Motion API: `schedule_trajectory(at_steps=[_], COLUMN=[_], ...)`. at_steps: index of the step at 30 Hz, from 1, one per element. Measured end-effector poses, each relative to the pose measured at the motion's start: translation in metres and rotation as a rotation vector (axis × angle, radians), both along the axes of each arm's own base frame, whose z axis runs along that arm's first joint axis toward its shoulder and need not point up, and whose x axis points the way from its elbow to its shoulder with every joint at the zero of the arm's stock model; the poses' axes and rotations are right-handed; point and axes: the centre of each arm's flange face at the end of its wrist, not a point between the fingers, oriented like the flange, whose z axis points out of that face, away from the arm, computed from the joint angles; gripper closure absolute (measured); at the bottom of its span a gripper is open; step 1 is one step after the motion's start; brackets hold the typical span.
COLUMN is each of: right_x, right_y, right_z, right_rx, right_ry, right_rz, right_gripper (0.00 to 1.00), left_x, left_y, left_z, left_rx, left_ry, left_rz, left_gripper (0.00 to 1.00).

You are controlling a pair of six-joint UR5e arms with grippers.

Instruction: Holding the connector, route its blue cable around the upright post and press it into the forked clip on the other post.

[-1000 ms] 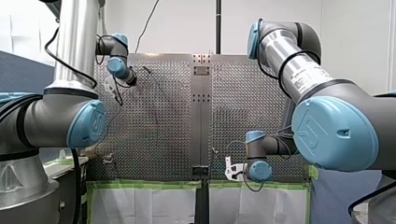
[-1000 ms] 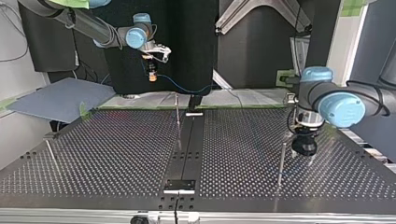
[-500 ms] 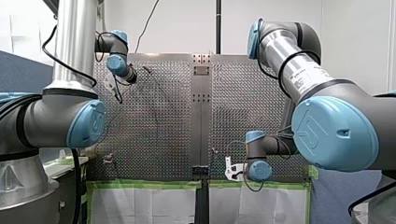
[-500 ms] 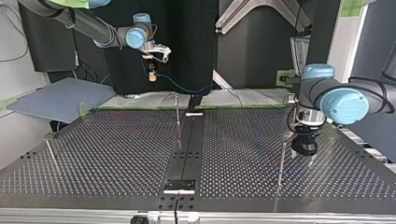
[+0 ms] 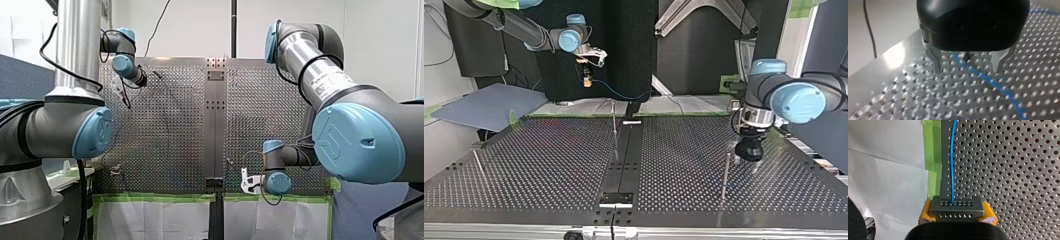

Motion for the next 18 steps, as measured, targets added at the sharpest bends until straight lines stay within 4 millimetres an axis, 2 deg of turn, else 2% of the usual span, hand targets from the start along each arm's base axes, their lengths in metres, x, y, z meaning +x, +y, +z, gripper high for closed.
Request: schedule_trajectory(at_steps=[9, 14, 18], right_x=[0.000, 0.000, 0.001], right_y=[0.000, 0.000, 0.000], right_z=[0.000, 0.000, 0.000], right_rx=[0.000, 0.000, 0.000], right_ry=[0.000, 0.000, -0.001], right_rz=[0.000, 0.000, 0.003], right_gripper=[1.00, 1.00, 1.00], left_x=[-0.030, -0.053, -0.065], left_y=[-0.002, 0.000, 0.001], left_z=[-0.001, -0.004, 0.010], left_rx=[0.017, 0.054, 0.091], left_ry=[0.006, 0.047, 0.046], left_rz=[-0.010, 0.024, 0.054], left_gripper=[0.00, 0.00, 0.00])
